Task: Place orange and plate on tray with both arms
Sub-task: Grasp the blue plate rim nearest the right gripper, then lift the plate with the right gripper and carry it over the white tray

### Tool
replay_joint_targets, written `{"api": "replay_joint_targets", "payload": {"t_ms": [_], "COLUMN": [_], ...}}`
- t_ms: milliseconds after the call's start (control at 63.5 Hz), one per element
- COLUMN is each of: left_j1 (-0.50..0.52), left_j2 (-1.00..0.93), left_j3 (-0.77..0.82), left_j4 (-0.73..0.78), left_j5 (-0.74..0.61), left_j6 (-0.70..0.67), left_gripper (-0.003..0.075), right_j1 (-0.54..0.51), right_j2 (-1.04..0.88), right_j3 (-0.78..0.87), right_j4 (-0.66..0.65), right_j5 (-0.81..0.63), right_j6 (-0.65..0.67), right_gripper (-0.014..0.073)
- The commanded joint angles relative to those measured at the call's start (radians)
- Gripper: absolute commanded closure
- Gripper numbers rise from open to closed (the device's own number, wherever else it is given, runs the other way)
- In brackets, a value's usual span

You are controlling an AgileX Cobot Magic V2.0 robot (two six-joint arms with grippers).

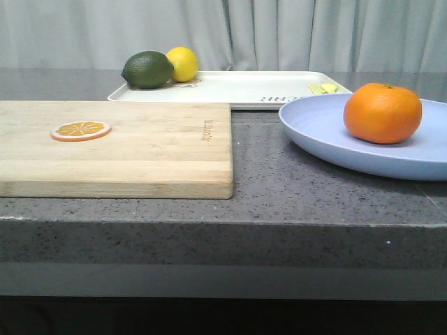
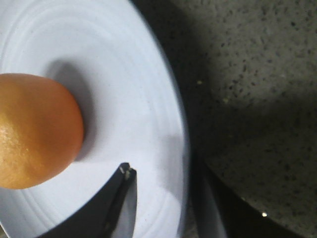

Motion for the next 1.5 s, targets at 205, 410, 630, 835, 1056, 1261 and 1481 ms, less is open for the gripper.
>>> {"api": "replay_joint_targets", "payload": {"t_ms": [205, 410, 630, 835, 1056, 1261, 1481], "left_j1": [0.001, 0.001, 0.001, 0.001, 0.001, 0.001, 0.001], "left_j2": [-0.001, -0.001, -0.001, -0.001, -0.001, -0.001, -0.001], "left_j3": [-0.027, -0.027, -0.027, -0.027, -0.027, -0.027, -0.027], "left_j4": [0.001, 0.001, 0.001, 0.001, 0.001, 0.001, 0.001], "left_j5": [-0.079, -0.079, -0.079, -0.079, -0.079, -0.079, -0.079], "left_j6": [-0.008, -0.008, -0.008, -0.008, -0.008, -0.008, -0.008], "left_gripper": [0.0104, 0.0104, 0.0104, 0.0104, 0.0104, 0.0104, 0.0104], "right_j1": [-0.005, -0.005, -0.005, -0.005, -0.002, 0.068, 0.220], "right_j2": [-0.009, -0.001, -0.001, -0.001, -0.004, -0.006, 0.011], "right_j3": [-0.030, -0.030, -0.030, -0.030, -0.030, -0.061, -0.199], "right_j4": [0.055, 0.055, 0.060, 0.069, 0.168, 0.170, 0.085], "right_j5": [-0.007, -0.009, -0.014, 0.018, 0.061, 0.051, -0.062], "right_j6": [-0.015, -0.015, -0.015, -0.015, -0.015, 0.042, 0.229], "right_gripper": [0.0498, 0.0637, 0.0659, 0.0659, 0.0659, 0.0659, 0.0659]}}
